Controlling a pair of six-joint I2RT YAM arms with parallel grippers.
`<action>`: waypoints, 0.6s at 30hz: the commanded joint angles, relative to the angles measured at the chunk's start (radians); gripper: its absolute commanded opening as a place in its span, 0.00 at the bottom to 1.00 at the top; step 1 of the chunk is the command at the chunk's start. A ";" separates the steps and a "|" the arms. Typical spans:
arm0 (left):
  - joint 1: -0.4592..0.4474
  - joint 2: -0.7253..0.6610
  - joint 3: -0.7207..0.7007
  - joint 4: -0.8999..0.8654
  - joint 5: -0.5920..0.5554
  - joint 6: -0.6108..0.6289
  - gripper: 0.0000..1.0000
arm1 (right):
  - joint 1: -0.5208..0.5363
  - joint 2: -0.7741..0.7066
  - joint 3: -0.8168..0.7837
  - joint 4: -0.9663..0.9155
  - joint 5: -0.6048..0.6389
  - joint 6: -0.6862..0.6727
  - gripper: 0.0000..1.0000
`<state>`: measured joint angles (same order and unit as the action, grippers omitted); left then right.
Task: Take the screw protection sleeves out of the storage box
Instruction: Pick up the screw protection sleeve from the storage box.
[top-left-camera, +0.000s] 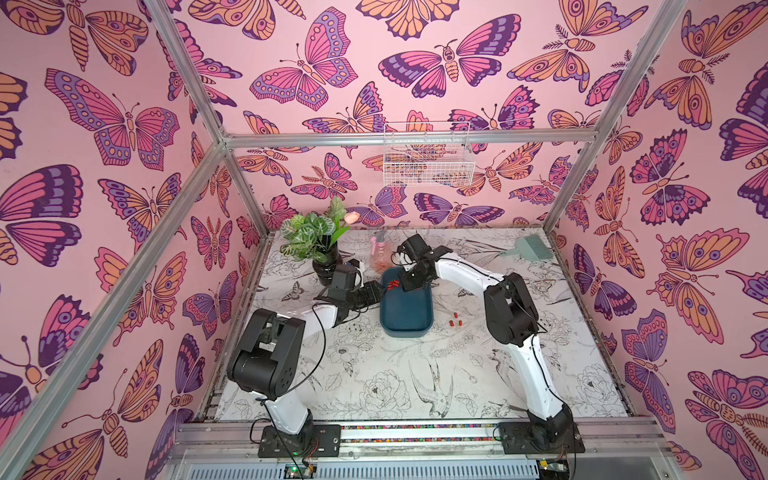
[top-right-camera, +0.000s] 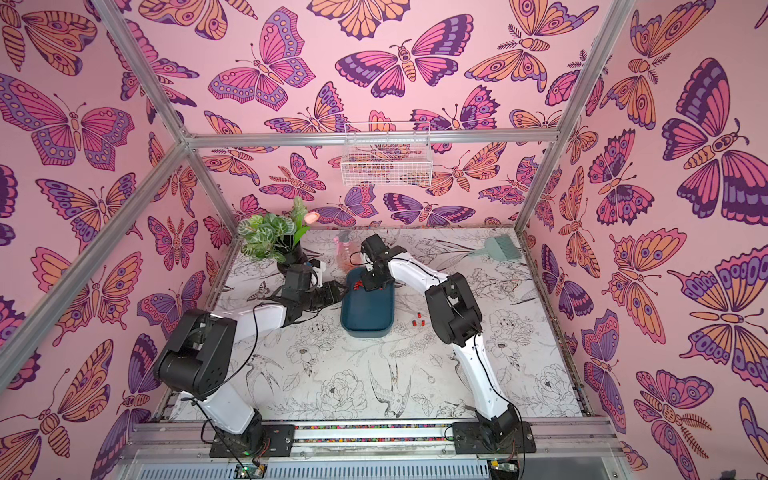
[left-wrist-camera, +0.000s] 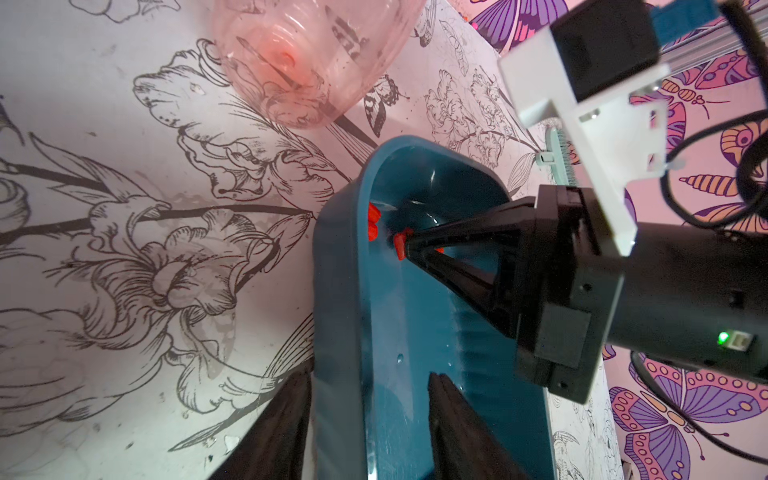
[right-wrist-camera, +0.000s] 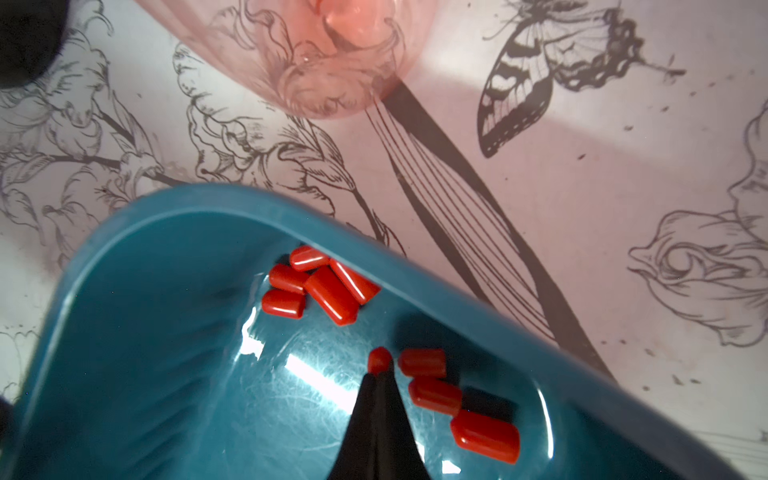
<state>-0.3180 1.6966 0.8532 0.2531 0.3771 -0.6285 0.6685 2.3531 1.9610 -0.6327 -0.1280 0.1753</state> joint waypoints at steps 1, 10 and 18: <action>0.008 0.005 0.006 -0.012 0.011 0.015 0.51 | 0.008 -0.045 -0.005 -0.011 0.005 0.001 0.02; 0.007 0.002 0.005 -0.011 0.010 0.014 0.51 | 0.008 -0.202 -0.142 0.017 -0.004 0.033 0.02; 0.006 -0.004 0.000 -0.006 0.010 0.012 0.51 | 0.006 -0.406 -0.314 0.011 -0.003 0.069 0.03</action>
<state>-0.3145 1.6966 0.8532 0.2531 0.3771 -0.6285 0.6685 2.0129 1.6905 -0.6109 -0.1322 0.2173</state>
